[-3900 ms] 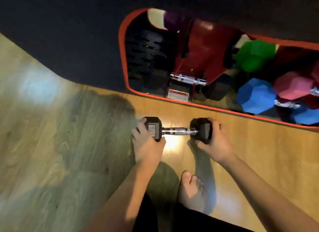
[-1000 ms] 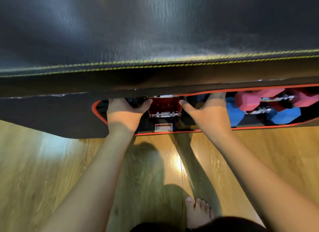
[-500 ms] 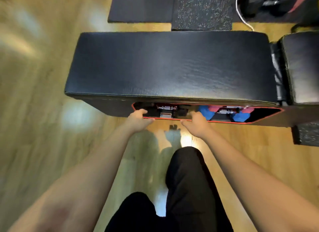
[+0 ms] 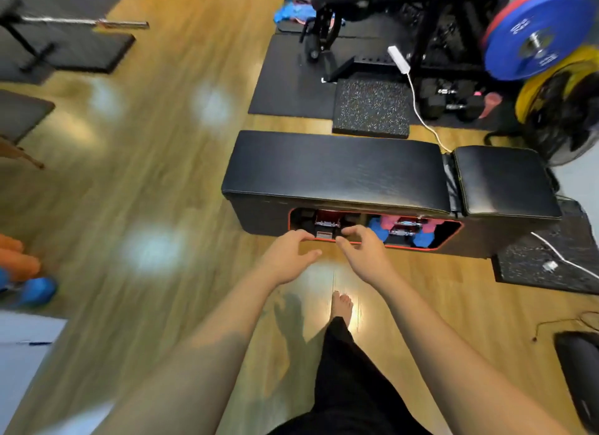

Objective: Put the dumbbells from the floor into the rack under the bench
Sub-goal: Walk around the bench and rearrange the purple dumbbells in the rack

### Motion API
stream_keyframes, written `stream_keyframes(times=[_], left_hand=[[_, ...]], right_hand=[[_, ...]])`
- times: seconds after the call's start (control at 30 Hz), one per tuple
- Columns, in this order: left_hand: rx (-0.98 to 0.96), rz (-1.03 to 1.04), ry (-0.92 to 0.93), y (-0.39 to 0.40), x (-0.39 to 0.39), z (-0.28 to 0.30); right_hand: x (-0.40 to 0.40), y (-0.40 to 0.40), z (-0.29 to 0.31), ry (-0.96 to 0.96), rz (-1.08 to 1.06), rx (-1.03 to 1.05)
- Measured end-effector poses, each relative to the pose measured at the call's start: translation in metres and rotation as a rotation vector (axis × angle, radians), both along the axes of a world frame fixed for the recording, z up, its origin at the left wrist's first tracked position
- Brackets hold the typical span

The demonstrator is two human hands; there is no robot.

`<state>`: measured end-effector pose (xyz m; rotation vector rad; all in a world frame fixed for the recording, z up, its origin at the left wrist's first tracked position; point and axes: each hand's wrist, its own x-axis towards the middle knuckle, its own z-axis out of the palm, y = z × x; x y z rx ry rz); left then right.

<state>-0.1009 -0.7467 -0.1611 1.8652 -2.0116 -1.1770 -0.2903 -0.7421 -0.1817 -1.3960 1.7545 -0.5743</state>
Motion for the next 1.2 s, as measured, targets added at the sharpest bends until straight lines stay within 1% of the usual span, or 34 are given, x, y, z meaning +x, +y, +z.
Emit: stream_keyframes(times=[0.07, 0.17, 0.3, 0.43, 0.5, 0.6, 0.73, 0.87, 1.0, 1.1, 1.2], left_hand=[[-0.04, 0.003, 0.016, 0.03, 0.014, 0.016], [-0.084, 0.016, 0.038, 0.065, 0.032, 0.038], [-0.152, 0.034, 0.086, 0.084, 0.044, 0.058], [-0.187, 0.03, 0.111, 0.084, 0.053, 0.07], [-0.185, 0.074, 0.155, 0.083, 0.061, 0.075], [-0.19, 0.142, 0.195, 0.084, 0.074, 0.081], [-0.189, 0.248, 0.233, 0.085, 0.096, 0.092], [-0.158, 0.271, 0.243, 0.066, 0.121, 0.095], [-0.123, 0.245, 0.257, 0.021, 0.157, 0.084], [-0.095, 0.195, 0.263, -0.023, 0.191, 0.065], [-0.066, 0.115, 0.261, -0.076, 0.231, 0.052]], right_hand=[[0.016, 0.034, 0.019, -0.036, 0.007, -0.039], [0.033, 0.071, 0.038, -0.034, 0.022, -0.063], [0.037, 0.099, 0.057, -0.034, 0.001, -0.09], [0.032, 0.105, 0.06, -0.012, 0.017, -0.085], [0.035, 0.103, 0.064, -0.006, 0.03, -0.065], [0.05, 0.096, 0.07, -0.015, 0.062, -0.095], [0.081, 0.083, 0.085, -0.067, 0.104, -0.119], [0.114, 0.055, 0.09, -0.137, 0.064, -0.15], [0.15, 0.018, 0.083, -0.203, -0.016, -0.13], [0.178, -0.014, 0.069, -0.252, -0.142, -0.106], [0.213, -0.052, 0.06, -0.314, -0.298, -0.027]])
